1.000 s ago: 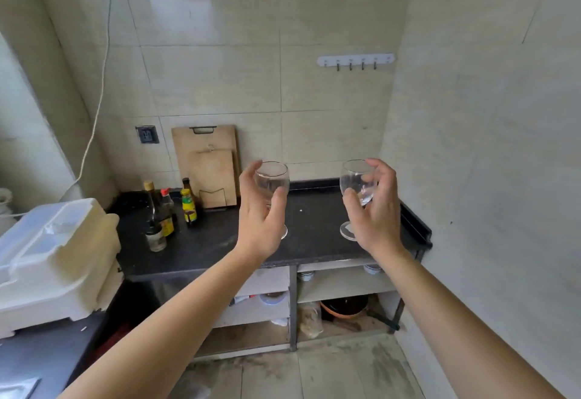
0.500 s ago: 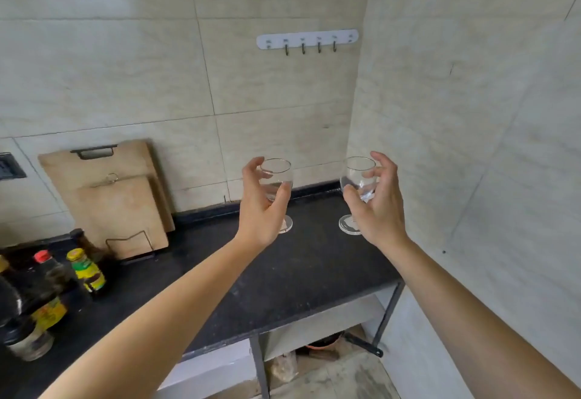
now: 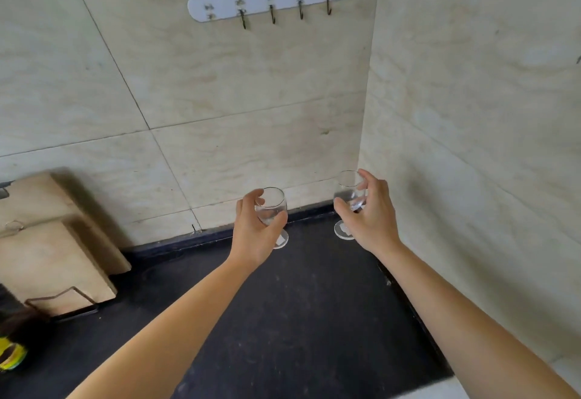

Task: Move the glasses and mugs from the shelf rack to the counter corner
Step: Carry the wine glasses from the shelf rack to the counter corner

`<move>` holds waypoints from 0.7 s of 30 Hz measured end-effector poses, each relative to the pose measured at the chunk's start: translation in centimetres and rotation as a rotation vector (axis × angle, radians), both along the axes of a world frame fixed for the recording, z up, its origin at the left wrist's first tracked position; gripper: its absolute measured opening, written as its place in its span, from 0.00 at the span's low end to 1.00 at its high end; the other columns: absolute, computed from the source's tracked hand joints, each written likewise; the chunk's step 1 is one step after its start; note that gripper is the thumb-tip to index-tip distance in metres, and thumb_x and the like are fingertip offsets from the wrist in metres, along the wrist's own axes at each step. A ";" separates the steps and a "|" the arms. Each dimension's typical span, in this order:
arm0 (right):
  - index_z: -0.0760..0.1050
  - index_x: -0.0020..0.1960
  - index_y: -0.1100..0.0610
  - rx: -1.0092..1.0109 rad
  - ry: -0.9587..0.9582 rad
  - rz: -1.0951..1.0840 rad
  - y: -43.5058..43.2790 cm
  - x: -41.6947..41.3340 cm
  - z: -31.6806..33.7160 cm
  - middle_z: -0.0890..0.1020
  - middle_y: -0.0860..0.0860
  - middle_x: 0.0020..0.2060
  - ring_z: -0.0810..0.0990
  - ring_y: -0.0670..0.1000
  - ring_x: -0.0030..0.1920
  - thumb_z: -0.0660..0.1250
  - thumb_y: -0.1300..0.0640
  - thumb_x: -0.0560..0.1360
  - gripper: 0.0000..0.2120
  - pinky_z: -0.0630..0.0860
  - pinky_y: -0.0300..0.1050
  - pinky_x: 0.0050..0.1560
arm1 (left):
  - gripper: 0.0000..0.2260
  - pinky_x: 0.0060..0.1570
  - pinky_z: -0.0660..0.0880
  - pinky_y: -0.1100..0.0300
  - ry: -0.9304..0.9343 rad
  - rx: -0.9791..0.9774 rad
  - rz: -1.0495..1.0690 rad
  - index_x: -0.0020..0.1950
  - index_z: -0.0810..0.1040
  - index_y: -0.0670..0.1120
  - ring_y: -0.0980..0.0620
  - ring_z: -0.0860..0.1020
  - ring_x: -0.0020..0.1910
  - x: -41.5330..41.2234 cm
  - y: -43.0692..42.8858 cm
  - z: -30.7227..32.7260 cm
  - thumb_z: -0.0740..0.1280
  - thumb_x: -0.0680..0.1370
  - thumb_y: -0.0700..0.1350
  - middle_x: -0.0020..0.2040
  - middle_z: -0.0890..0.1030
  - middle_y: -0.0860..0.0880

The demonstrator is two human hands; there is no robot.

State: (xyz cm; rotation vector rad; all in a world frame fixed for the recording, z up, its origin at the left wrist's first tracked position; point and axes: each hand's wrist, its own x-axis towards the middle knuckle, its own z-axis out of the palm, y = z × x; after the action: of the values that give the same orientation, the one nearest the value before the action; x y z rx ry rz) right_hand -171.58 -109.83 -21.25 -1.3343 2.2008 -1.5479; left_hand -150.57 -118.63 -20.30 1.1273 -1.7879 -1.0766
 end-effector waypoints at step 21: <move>0.72 0.64 0.47 0.326 -0.281 0.044 -20.7 -7.7 -21.6 0.73 0.41 0.51 0.76 0.46 0.54 0.78 0.53 0.69 0.27 0.72 0.37 0.50 | 0.32 0.44 0.71 0.67 -0.238 0.272 0.050 0.73 0.68 0.50 0.53 0.76 0.55 -10.4 -20.5 -20.9 0.77 0.72 0.48 0.65 0.78 0.50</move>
State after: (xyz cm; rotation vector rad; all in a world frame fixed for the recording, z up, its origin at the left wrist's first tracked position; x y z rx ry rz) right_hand -179.26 -130.49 -42.87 -0.9954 2.1156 -1.2086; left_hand -160.95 -139.18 -41.21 1.5103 -1.8180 -1.2242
